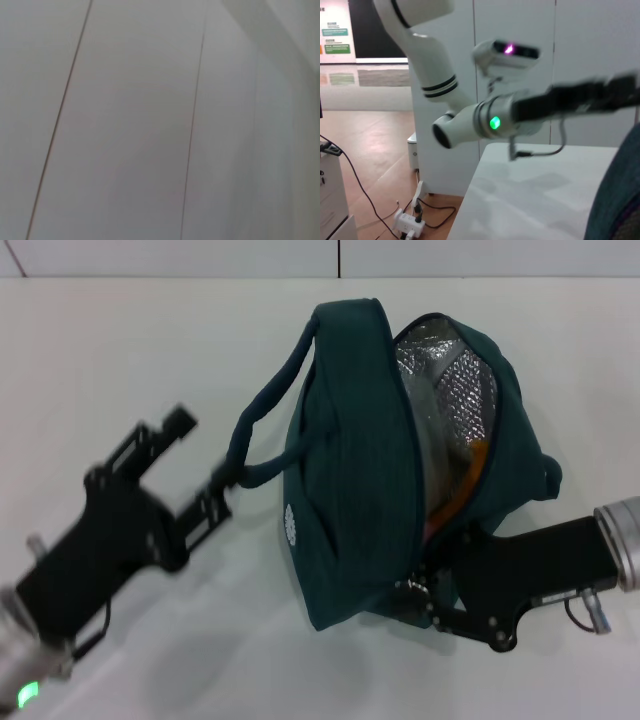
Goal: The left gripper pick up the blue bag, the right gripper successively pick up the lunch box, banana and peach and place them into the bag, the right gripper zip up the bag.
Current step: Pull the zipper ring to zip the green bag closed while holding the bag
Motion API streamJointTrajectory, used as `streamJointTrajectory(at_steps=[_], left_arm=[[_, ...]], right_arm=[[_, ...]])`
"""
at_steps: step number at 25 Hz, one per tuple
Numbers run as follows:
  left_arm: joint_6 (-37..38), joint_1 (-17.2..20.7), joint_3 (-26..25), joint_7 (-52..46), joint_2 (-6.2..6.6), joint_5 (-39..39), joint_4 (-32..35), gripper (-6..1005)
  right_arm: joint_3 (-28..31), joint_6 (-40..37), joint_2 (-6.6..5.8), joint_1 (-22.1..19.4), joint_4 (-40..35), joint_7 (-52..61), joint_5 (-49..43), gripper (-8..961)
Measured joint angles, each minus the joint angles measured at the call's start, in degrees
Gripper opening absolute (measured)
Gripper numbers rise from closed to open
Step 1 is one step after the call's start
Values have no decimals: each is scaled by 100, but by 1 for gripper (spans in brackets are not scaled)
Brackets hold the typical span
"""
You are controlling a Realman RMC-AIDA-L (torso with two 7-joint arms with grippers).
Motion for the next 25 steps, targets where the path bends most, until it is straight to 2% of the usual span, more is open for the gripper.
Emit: streamJointTrajectory(at_steps=[1,5,8,15,19,21,25], left_arm=[[-13,342,29,653,-23,226,2,698],[-249,721,33,1270,-60,508,48,688],[-609,808,35,1331,-77,652,119,681],[-1364,725,37,1267,-54,1128,309,663],[-1482,616,36,1127,-44,1404,322,653],[-1526,438,37,936,-38,1745,323,648],[-1590,341,25,879,-59,1842,343,637]], right_arm=[[2,-21,-10,1,-70,47,7,47],[12,-12,-35,60,-246,244,6,47],[153,-9,-27,128,-260,267,-20,47],[267,28,9,140,-261,234,15,48],[337,23,19,82,-259,232,106,48],[354,23,22,69,-248,231,145,48],[372,20,32,31,-203,228,256,48]])
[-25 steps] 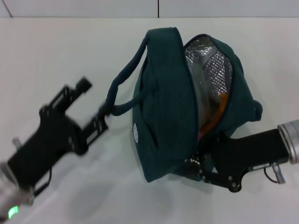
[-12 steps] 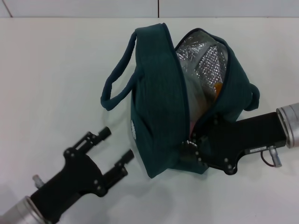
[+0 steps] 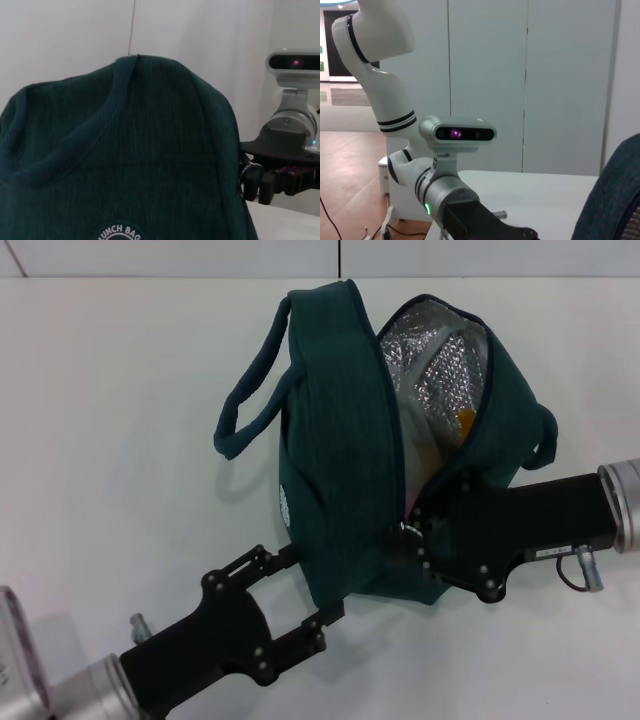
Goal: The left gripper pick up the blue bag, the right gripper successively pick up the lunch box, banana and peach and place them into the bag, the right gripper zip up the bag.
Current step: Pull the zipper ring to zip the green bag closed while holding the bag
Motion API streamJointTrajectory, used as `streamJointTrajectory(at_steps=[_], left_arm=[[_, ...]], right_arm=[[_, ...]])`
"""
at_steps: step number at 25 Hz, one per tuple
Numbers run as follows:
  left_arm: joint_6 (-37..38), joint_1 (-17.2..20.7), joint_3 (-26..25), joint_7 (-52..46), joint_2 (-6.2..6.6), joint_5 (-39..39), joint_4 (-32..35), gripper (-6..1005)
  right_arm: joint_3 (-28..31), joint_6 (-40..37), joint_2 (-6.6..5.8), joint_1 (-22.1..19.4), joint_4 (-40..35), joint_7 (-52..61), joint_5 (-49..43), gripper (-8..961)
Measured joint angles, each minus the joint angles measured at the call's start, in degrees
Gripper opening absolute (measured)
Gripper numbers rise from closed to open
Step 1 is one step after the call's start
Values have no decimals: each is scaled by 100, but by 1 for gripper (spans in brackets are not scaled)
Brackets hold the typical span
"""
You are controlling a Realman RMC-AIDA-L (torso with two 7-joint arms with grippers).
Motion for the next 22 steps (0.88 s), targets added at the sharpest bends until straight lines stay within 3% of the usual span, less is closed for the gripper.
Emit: streamJointTrajectory(at_steps=[7,22], left_arm=[[-499,-105,-50,59,2,-177,214,620],[-510,-344,-57,60,17,-241,189,550]], right_arm=[[1,-27,22,-57,11,-59,78,48],[1,-37,15,-188,11,-61,157,49]])
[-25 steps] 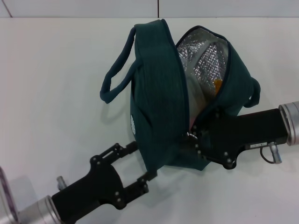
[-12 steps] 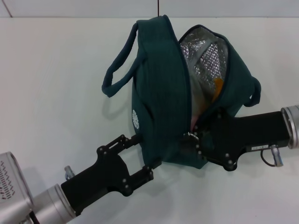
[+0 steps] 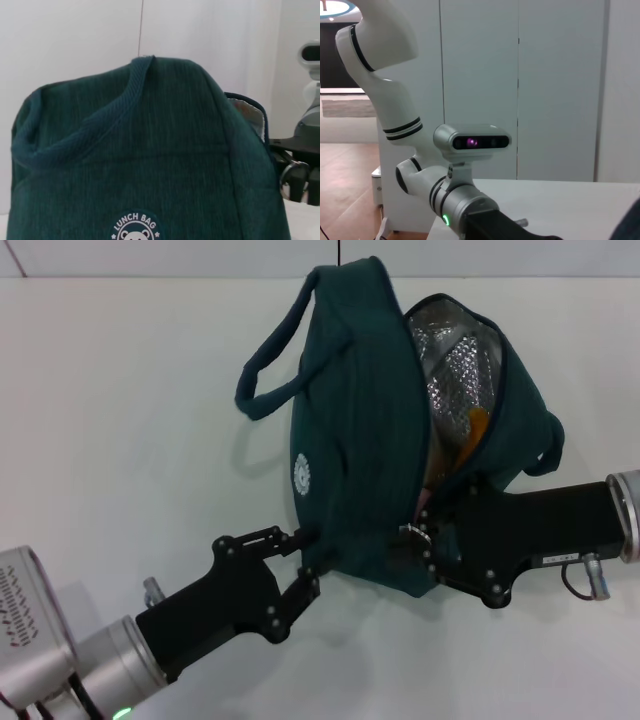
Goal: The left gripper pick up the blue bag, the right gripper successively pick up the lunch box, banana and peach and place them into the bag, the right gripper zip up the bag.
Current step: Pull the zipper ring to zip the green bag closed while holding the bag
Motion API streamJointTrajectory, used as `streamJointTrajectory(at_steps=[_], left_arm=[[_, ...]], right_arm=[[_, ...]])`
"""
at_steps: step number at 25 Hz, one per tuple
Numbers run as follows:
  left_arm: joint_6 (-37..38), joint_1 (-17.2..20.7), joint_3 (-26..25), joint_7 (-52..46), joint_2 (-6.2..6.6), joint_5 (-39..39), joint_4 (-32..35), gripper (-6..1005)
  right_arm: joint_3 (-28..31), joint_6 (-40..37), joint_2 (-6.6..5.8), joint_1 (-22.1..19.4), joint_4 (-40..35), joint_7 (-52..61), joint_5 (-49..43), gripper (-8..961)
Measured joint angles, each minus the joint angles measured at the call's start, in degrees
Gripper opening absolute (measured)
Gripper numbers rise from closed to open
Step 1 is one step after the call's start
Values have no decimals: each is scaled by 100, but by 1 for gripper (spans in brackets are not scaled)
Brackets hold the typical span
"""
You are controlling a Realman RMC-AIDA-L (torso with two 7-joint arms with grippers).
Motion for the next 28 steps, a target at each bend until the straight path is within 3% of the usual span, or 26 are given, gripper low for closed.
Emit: streamJointTrajectory(at_steps=[5,8,13,28], left_arm=[[-14,-139,-4,-28,4,-24,-10,378],[-29,-194,4,-5,4,-5,-25,149],[-171,-364,56,3,4,39,-91,80],[-462,-431,59,-21,-7,202,-48,63]], right_arm=[[0,-53,-14,-11,65,45,2,49],[33,-183,-34,-12,140,53,5,49],[361,-310,-11,-112,150,21,148,49],[679,-262,-10,-292,674,-720,1488,50]])
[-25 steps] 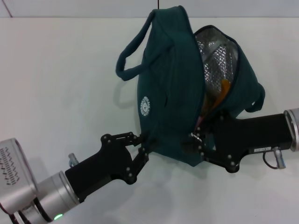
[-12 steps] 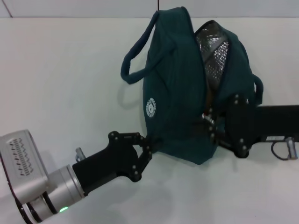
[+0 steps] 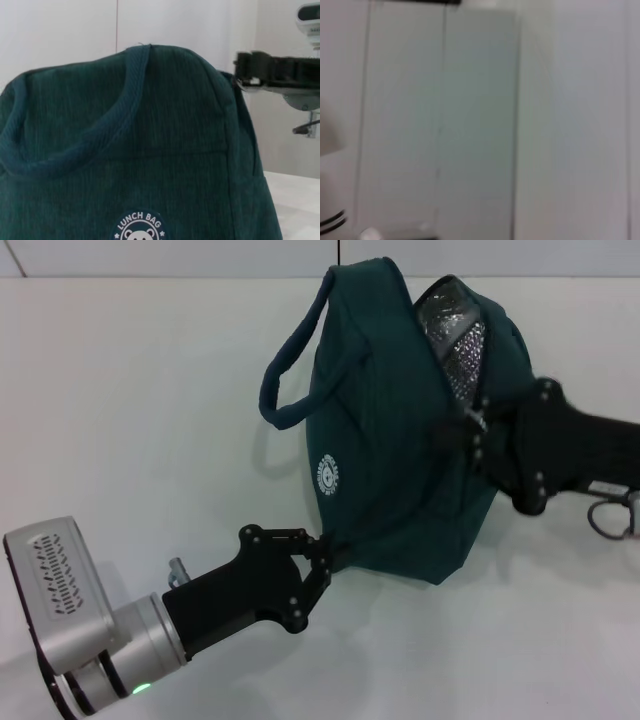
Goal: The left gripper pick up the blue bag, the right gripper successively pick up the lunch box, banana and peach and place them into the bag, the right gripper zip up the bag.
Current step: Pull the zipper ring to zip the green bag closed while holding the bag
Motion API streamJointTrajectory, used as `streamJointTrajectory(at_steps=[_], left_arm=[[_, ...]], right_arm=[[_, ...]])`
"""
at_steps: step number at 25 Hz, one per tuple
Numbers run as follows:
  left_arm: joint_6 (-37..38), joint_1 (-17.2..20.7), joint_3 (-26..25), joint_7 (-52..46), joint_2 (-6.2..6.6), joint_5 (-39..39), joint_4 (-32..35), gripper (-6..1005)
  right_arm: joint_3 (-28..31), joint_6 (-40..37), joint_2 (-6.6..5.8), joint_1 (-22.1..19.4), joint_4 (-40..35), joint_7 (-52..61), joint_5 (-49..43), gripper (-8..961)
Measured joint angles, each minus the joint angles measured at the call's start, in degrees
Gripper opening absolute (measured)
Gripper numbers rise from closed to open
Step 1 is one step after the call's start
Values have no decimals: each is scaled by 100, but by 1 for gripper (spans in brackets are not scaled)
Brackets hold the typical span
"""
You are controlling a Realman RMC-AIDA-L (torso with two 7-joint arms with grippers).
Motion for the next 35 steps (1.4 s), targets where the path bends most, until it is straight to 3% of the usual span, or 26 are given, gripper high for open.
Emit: streamJointTrajectory(at_steps=[7,17,25,31,35], left_arm=[[-1,-1,0,7,0,39,8,61],[11,-16,-11,118,0,73,61,132],[133,120,-57,509,-13,-206,696,189],[161,-7,-61,467,-21,-350,1021,232],[149,-172,-62,432,-35,-361,1115,363]], right_arm=[[3,14,11,11,230,-290,455,52],[23,152,4,16,372,-298,736,47],[23,92,9,-1,371,-303,770,46],[-11,89,21,4,371,-311,765,47],[-22,86,32,11,407,-329,761,47]])
